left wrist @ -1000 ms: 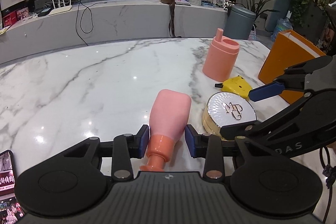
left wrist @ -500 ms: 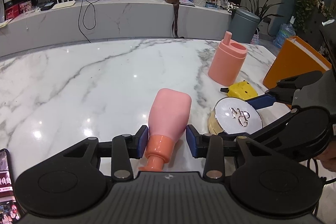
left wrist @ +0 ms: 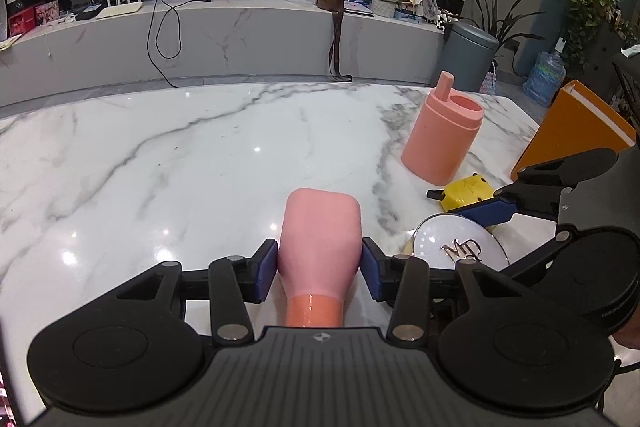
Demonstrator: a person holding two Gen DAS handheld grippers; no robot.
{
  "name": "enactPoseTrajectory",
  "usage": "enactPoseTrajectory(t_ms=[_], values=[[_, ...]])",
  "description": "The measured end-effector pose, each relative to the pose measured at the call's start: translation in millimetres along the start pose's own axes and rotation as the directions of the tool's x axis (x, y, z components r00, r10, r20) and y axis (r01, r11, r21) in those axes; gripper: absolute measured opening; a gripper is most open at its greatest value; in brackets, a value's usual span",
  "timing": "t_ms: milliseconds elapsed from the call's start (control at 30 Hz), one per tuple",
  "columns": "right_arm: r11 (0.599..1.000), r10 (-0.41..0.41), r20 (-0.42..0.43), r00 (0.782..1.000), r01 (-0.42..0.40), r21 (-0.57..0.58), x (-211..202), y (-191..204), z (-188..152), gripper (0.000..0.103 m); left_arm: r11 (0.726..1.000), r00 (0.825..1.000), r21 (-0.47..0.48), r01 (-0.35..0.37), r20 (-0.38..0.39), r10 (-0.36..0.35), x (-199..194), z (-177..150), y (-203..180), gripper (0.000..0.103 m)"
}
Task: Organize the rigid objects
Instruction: 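Grasp the pink bottle with the left tool while the right tool grasps the gold-lidded jar, then carry the pink bottle and jar with both tools over the orange box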
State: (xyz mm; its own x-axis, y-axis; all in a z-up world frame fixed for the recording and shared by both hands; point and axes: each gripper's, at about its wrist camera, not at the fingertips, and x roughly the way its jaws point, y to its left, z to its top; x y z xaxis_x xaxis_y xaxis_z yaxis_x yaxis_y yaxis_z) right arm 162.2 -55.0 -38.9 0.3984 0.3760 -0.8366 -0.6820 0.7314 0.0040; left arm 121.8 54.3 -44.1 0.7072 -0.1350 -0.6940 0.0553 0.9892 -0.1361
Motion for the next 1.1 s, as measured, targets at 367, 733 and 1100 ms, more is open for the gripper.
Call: enactPoseTrajectory(t_ms=[367,733,1100], values=[[1.0,0.017,-0.011,1.0,-0.018,-0.018,-8,0,-1,0.075,1.0,1.0,0.012,-0.027,-0.007,0.028,-8,4,-11,0.05],[1.0,-0.027,0.04,0.999,0.027,0.005,-51,-16,-9,0.075,0.998,0.999,0.043,-0.035,0.04,0.033,-39,12,-39,0.05],[0.992,-0.107,0.106,0.989,0.099,0.078,-107,-53,-26,0.075,0.996,0.997,0.087,-0.018,0.078,0.011,-58,23,-85,0.05]])
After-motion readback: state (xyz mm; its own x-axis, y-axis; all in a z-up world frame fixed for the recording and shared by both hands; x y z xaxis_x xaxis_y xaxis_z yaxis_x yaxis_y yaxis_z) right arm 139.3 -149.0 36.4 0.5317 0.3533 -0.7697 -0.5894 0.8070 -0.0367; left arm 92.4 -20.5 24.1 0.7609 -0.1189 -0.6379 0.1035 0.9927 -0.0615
